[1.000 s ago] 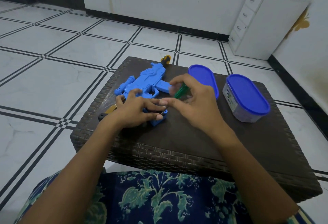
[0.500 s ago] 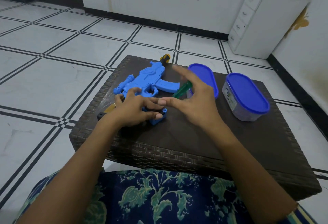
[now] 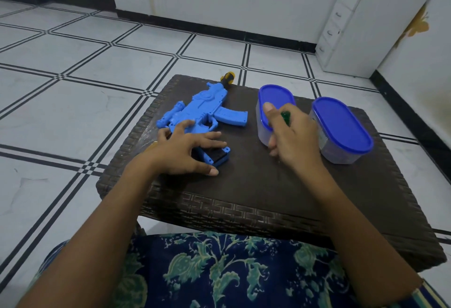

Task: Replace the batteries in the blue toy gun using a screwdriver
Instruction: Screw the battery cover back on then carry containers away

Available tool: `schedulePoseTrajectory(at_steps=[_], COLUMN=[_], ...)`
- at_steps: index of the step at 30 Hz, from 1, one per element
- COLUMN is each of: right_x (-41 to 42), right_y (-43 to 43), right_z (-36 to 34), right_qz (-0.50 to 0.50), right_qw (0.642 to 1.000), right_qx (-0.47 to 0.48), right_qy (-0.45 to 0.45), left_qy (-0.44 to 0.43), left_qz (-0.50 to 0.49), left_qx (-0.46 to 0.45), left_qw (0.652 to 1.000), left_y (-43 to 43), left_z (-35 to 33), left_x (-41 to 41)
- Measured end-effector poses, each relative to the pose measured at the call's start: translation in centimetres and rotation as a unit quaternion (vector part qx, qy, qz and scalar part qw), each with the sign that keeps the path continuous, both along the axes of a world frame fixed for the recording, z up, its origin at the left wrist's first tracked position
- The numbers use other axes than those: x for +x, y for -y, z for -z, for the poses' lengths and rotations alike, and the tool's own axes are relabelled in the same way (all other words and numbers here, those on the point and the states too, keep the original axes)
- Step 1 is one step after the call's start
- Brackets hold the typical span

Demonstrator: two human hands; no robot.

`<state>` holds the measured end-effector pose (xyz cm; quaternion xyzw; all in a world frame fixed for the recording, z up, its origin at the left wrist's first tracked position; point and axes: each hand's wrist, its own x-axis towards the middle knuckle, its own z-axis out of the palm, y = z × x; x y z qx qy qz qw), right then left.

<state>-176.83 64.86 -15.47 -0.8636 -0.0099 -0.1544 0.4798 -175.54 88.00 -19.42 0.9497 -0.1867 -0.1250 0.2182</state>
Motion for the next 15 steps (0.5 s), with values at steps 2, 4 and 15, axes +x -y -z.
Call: schedulePoseTrajectory(at_steps=[2,4,15], right_x=[0.2,0.3,1.0], right_y=[0.0,-0.2,-1.9], right_z=[0.6,1.1,2.8], right_qz=[-0.009,-0.040,-0.063], right_qw=[0.993,0.978,0.939], right_qx=[-0.113,-0.186,-0.300], right_qy=[-0.037,-0.085,-0.158], left_qy=[0.009,0.012,0.010], left_qz=[-0.005,-0.009,-0.023], left_qx=[0.007,0.009,-0.001], left_qw=[1.000,1.000,1.000], left_y=[0.1,0.2,0.3], left_z=[0.0,0.0,0.2], left_x=[0.0,0.0,-0.1])
